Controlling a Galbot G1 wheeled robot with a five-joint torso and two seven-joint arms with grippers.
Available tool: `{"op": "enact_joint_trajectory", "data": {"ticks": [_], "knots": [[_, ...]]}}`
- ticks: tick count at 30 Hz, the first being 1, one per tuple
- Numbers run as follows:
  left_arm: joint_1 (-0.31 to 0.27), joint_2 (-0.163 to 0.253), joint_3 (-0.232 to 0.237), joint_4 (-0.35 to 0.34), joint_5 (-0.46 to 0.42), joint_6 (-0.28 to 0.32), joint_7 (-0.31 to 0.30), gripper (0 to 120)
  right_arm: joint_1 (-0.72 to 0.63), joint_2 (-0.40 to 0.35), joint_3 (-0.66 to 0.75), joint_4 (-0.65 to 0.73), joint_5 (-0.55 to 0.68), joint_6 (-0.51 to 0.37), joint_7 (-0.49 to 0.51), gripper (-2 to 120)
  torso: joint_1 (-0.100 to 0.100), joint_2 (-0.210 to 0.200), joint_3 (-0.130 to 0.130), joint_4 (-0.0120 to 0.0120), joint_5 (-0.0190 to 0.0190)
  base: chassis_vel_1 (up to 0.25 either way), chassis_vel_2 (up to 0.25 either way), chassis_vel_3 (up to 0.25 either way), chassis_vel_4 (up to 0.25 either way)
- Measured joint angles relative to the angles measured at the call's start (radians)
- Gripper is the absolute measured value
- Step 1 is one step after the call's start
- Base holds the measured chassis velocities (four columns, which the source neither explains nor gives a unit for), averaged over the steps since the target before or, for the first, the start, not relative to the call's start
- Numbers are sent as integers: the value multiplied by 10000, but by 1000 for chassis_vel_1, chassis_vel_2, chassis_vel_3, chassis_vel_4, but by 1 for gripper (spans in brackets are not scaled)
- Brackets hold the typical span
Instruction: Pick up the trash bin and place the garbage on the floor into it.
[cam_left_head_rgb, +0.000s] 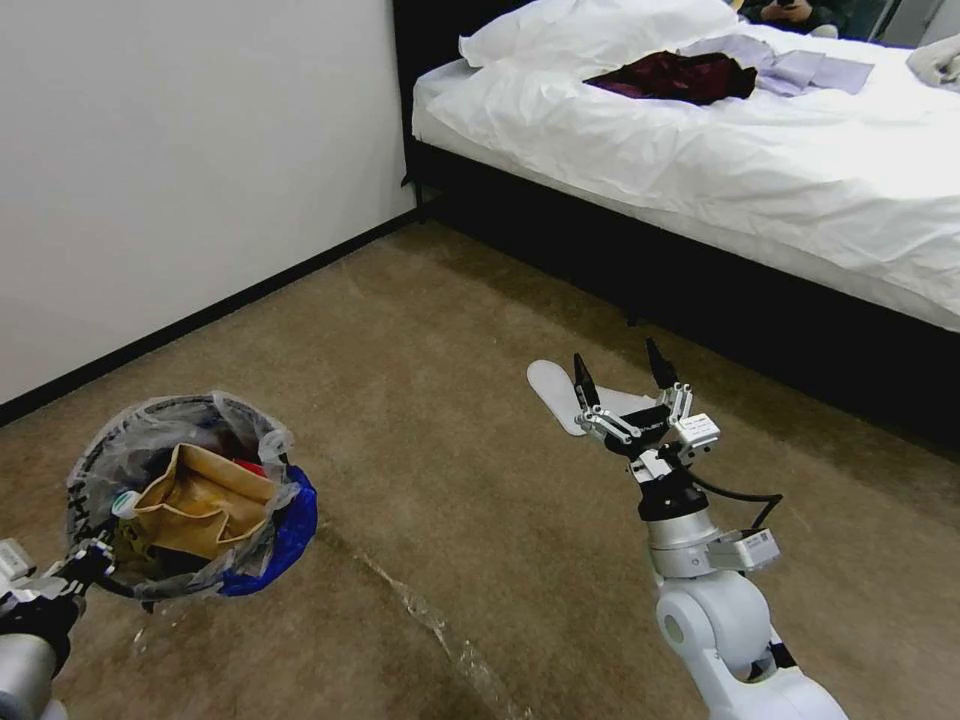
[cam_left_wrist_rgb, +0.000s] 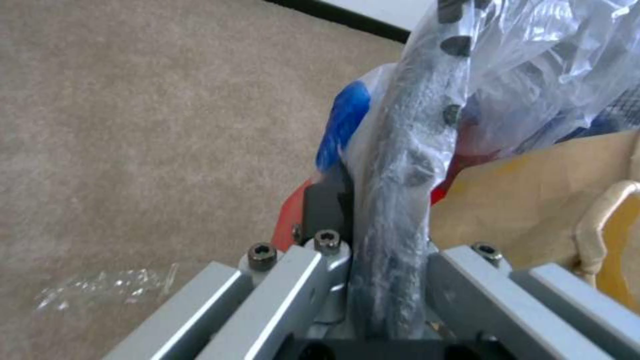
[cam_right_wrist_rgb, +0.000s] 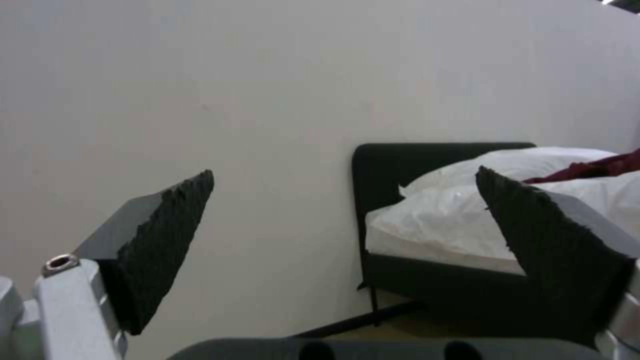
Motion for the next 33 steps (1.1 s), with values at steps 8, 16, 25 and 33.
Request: {"op": "enact_joint_trajectory", "data": {"ticks": [8,16,25,33], "knots": [[-2,5,6,-1,2,0,-2,0,-6,3,5,-42,-60,30,10,100,0,0,0,0,-1,-124,115,123,-113],[-16,32,8,29,4,0,-2,0,16,36,-46,-96,-106,41,9,100,0,0,-1,1,0,-116,103,115,-118],[-21,91,-3,45,-11,-1,-13,0,84,103,-146,-206,-200,46,10,100,0,0,-1,1,-1,-105,115,112,-108],[-58,104,-2,151,-19,0,-18,0,111,185,-246,-379,-374,72,21,100,-1,-1,0,1,-1,-68,62,76,-76]]}}
